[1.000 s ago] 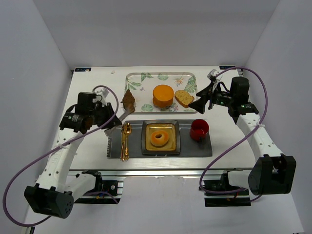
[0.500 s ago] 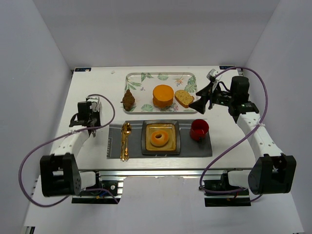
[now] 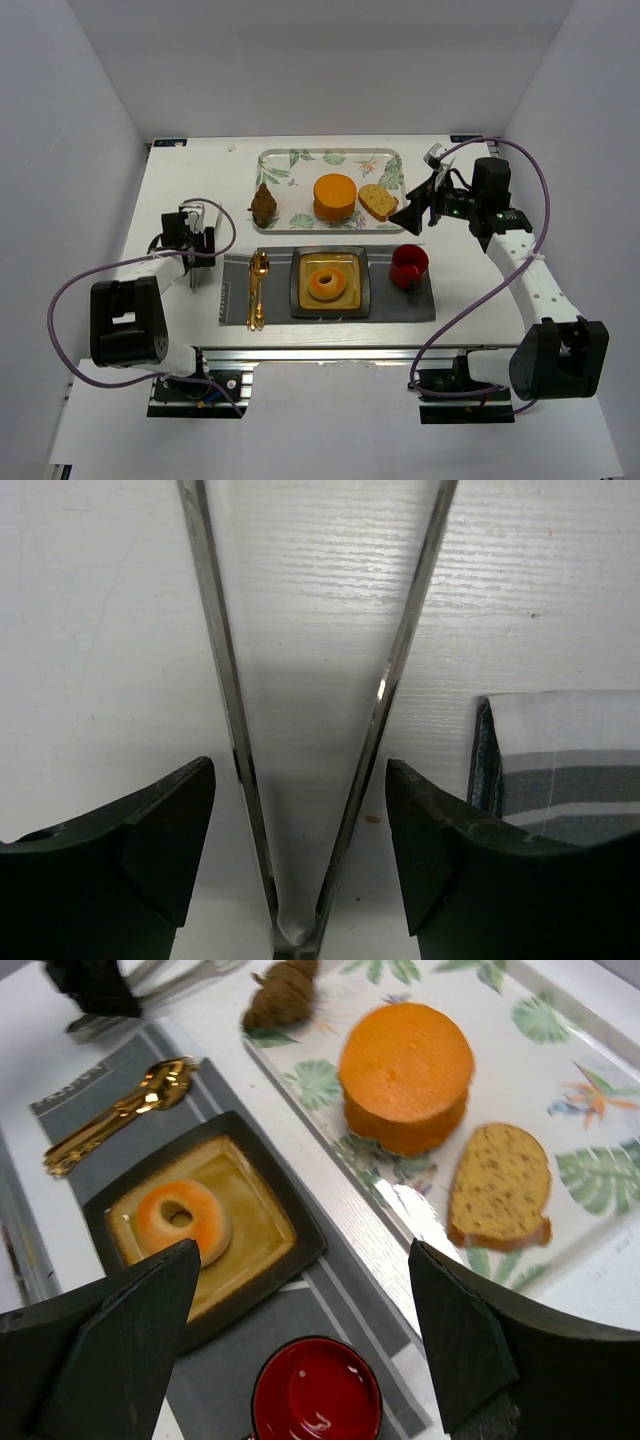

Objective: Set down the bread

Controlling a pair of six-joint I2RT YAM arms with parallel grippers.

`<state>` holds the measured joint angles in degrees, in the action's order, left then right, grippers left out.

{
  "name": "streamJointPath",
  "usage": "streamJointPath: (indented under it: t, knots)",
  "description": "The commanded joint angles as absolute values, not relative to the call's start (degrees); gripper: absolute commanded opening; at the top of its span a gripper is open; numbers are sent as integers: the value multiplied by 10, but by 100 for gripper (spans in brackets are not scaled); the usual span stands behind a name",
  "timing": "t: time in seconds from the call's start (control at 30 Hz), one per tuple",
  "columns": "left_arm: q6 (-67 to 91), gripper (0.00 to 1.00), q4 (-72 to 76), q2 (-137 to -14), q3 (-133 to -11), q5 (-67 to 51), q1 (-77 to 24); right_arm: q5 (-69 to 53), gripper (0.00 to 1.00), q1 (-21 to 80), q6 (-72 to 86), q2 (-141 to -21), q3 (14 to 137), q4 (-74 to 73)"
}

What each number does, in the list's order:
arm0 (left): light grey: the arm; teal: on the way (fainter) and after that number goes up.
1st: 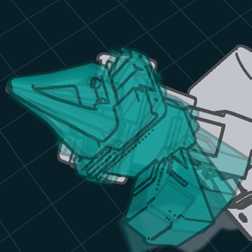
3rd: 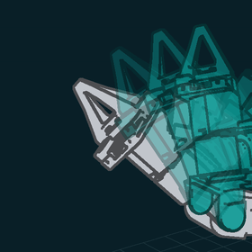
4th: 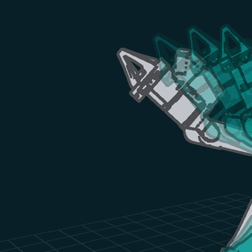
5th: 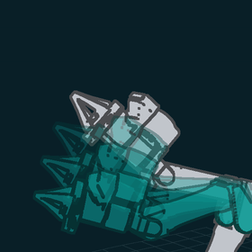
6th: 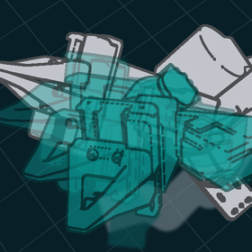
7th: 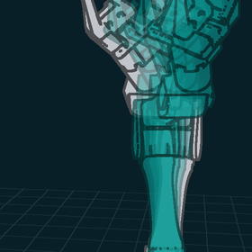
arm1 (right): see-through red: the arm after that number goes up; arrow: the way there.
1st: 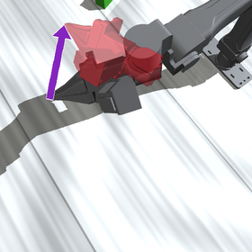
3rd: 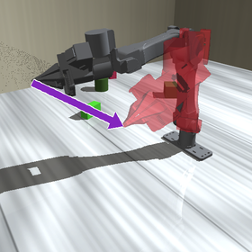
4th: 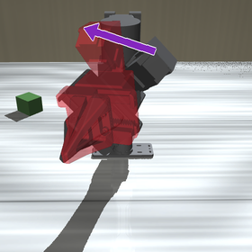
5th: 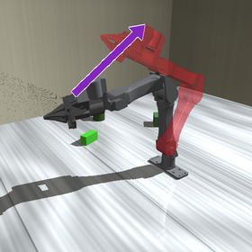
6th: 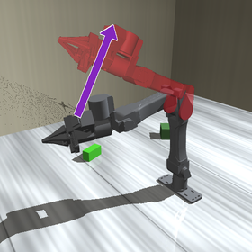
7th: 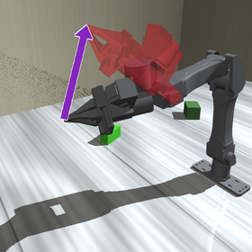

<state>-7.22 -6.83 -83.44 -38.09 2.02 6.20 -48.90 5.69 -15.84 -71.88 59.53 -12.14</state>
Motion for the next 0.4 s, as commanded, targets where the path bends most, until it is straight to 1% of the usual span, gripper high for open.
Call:
streamJointPath:
  t: [0.0,0.03,0.1,0.13,0.17,0.27,0.37]
  knots:
    - [-42,79,-61,-775,-383,27,73,-401,90,61,-108,-737,640,-154]
    - [-33,84,-68,-765,-393,30,74,-360,89,63,-107,-744,648,-163]
    - [-18,85,-83,-728,-402,22,76,-324,89,68,-98,-758,666,-179]
    - [-11,91,-89,-712,-407,17,75,-303,89,68,-95,-761,671,-179]
    - [-6,98,-93,-695,-417,14,76,-297,89,68,-90,-761,674,-177]
    - [53,98,-133,-626,-442,5,76,-299,90,74,-80,-764,678,-158]
    - [82,97,-157,-557,-455,-51,76,-322,90,88,-79,-768,679,-142]
